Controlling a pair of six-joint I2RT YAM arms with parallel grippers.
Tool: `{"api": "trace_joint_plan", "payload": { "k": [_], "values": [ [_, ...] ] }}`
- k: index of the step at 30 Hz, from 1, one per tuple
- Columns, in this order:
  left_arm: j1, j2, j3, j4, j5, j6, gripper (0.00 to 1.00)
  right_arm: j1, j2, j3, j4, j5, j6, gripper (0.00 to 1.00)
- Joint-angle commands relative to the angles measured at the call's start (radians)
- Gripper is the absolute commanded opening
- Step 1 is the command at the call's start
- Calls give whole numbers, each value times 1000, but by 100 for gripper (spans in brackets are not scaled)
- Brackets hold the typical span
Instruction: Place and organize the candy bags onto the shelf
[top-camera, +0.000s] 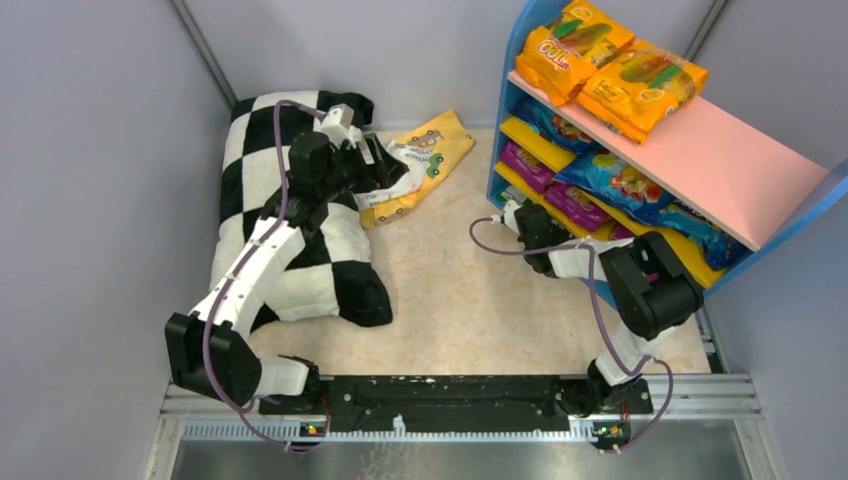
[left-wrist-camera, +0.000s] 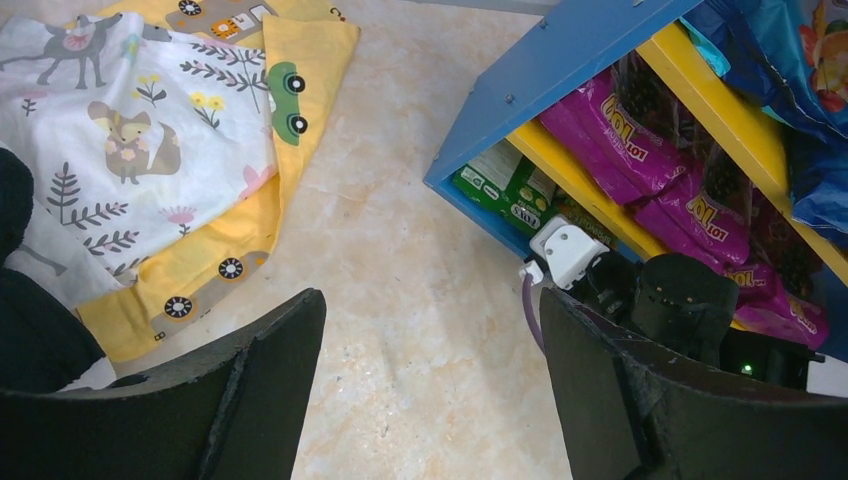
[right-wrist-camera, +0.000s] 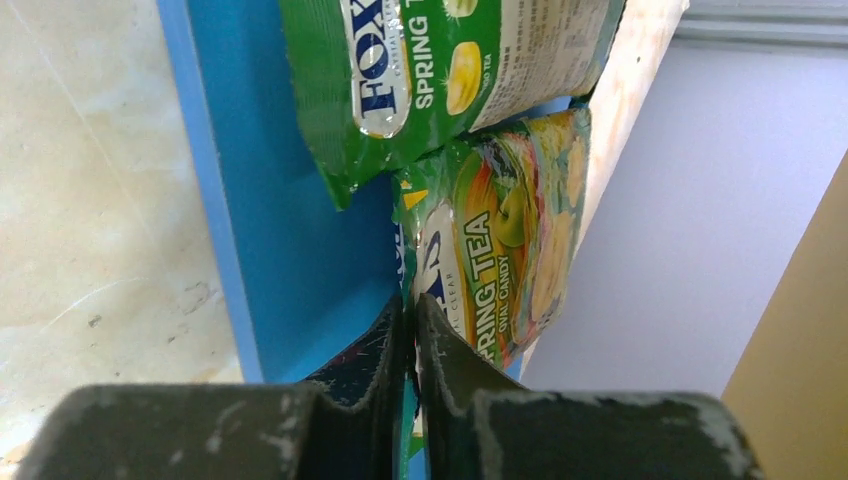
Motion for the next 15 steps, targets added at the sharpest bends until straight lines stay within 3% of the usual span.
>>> {"api": "trace_joint_plan", "payload": {
  "k": [1, 7, 9, 12, 13, 15],
  "values": [
    [11, 1, -10, 60, 33, -18, 85, -11, 9, 62, 15, -68, 37, 16],
    [11, 8, -13, 62, 28, -14, 85, 35, -128, 84, -189, -99, 194, 54],
    [11, 6, -13, 62, 28, -11, 86, 102, -245, 59, -248, -84, 259, 70],
    [11, 6, -15, 63, 25, -8, 88, 189, -389, 68, -378, -141, 346, 77],
    [11, 6, -16, 64, 27, -7, 89, 220, -432, 76, -428, -186, 371, 91],
    [10, 1, -16, 68, 30, -5, 92, 296, -530, 91, -506, -246, 410, 99]
  ]
}}
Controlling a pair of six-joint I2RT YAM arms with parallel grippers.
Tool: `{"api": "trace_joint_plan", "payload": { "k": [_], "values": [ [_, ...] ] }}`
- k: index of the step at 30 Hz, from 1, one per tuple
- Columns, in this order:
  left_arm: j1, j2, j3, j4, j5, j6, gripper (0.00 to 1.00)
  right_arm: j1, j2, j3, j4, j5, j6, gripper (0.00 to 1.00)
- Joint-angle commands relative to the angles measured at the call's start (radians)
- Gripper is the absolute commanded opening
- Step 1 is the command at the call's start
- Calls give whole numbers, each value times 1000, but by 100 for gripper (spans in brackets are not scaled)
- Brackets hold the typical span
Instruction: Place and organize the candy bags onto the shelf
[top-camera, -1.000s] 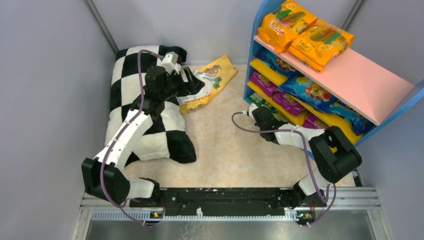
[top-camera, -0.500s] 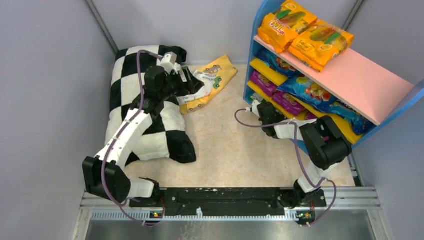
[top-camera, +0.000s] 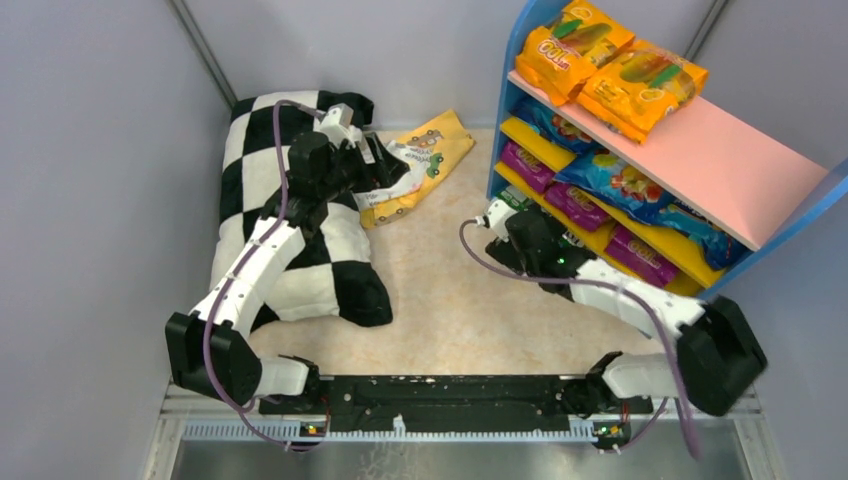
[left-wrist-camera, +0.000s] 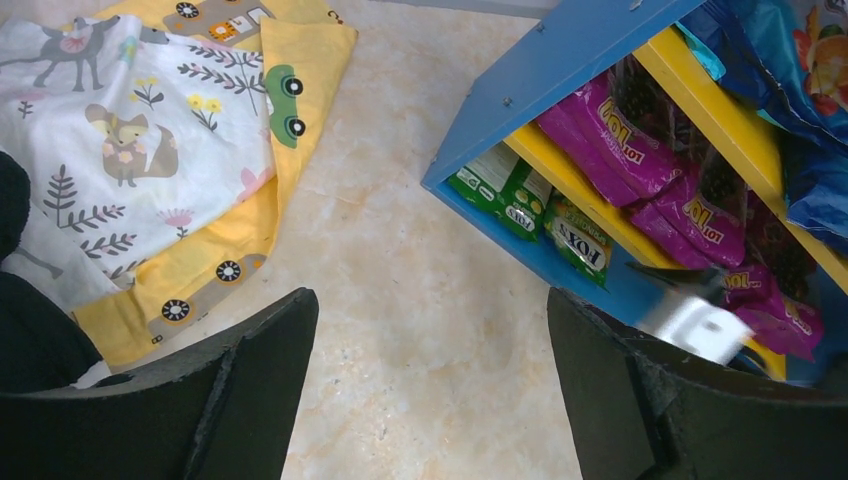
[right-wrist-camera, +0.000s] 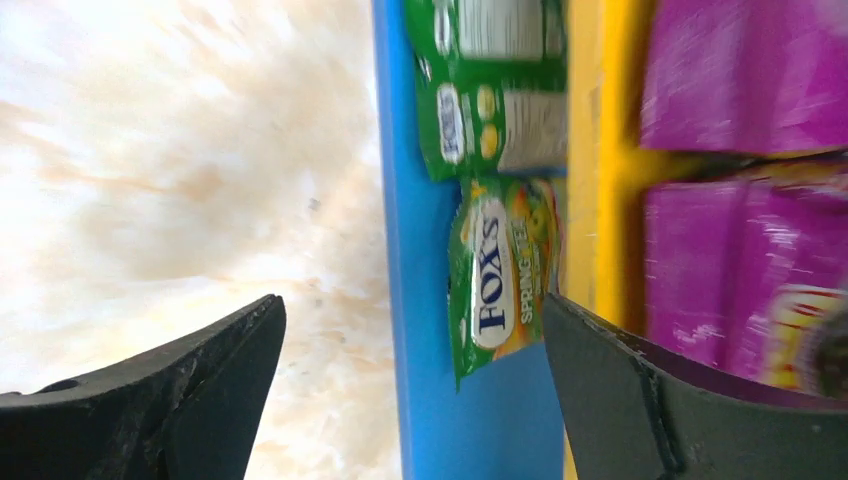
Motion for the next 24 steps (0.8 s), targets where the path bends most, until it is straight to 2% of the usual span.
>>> {"api": "trace_joint_plan", "payload": {
  "k": [1, 4, 6, 9, 11, 14, 16, 19, 24],
  "values": [
    [-1, -3, -12, 55, 18, 8, 93, 140, -237, 66, -194, -133, 169, 99],
    [-22, -21, -13, 60, 5, 31, 95, 280, -381, 109, -259, -180, 230, 99],
    [-40, -35, -13, 62, -6, 52, 96, 351, -470, 156, -267, -177, 327, 99],
    [-73, -77, -13, 71, -11, 84, 98, 368, -576, 258, -301, -164, 607, 99],
    [-96, -122, -13, 83, 1, 105, 98, 368, -624, 351, -353, -185, 697, 99],
    [-128, -213, -55, 165, 50, 142, 99, 368, -677, 485, -424, -193, 743, 99],
    [-131, -275, -89, 239, 91, 146, 99, 368, -730, 534, -409, -183, 752, 99],
    [-133, -376, -168, 380, 156, 170, 99, 368, -818, 533, -311, -201, 751, 99],
    [-133, -526, -226, 481, 221, 226, 99, 366, -947, 472, -122, -327, 719, 99]
  ]
}}
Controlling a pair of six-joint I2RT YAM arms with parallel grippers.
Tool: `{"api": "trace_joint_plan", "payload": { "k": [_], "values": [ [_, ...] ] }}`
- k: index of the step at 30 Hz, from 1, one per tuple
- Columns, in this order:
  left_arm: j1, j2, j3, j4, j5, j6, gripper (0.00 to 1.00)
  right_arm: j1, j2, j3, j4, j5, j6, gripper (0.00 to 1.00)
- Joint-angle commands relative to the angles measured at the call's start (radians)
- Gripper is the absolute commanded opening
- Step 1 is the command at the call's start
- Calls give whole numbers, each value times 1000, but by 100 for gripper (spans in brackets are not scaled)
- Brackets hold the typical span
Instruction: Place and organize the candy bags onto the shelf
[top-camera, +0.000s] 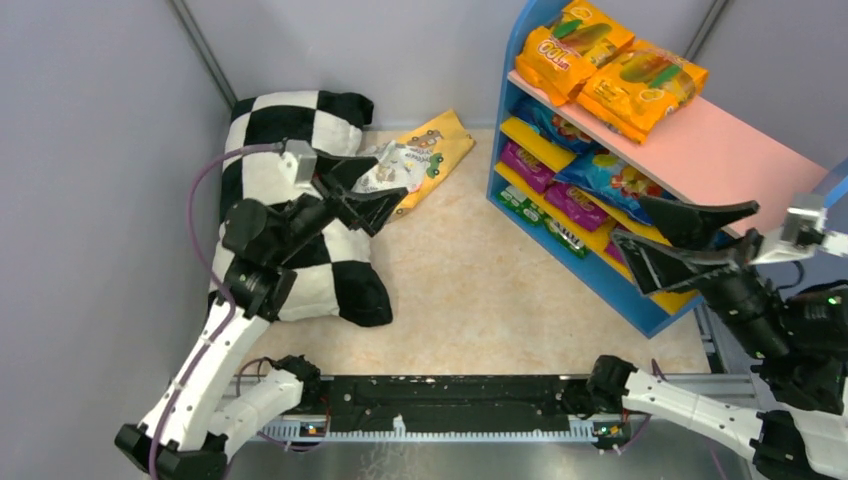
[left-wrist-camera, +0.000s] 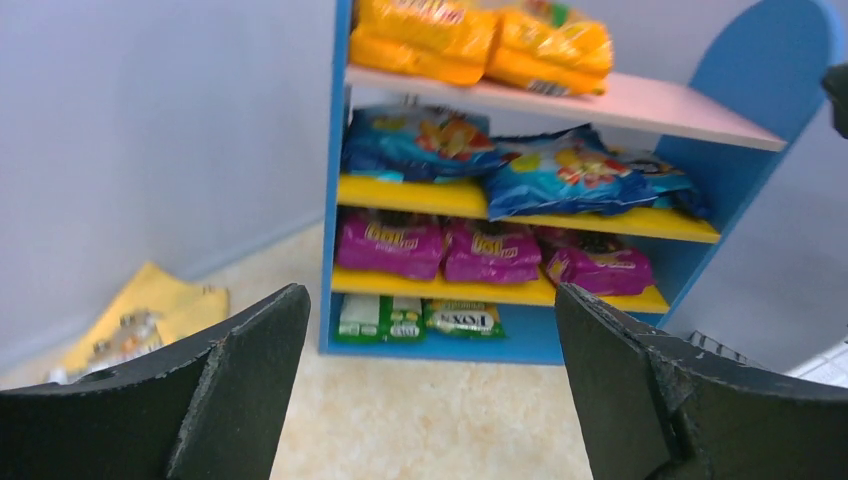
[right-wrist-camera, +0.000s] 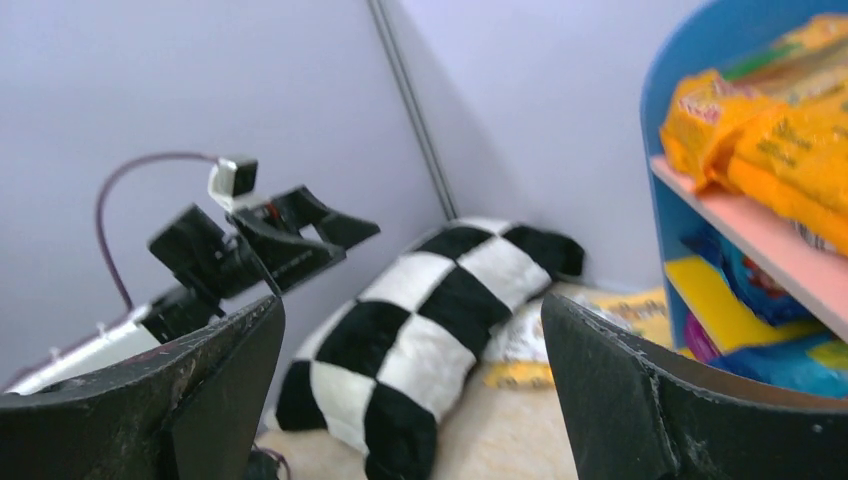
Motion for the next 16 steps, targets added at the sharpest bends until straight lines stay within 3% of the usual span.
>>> {"api": "trace_joint_plan", "payload": {
  "k": [1, 9, 16],
  "values": [
    [-1, -119, -48, 184, 90, 77, 99, 1, -73, -52, 169, -132, 1, 99],
    [14, -278, -151, 318, 7, 79, 99, -7, -153, -132, 289, -164, 10, 99],
    [29, -282, -157, 308, -21, 88, 99, -13, -163, -198, 362, -38, 54, 99]
  ]
}}
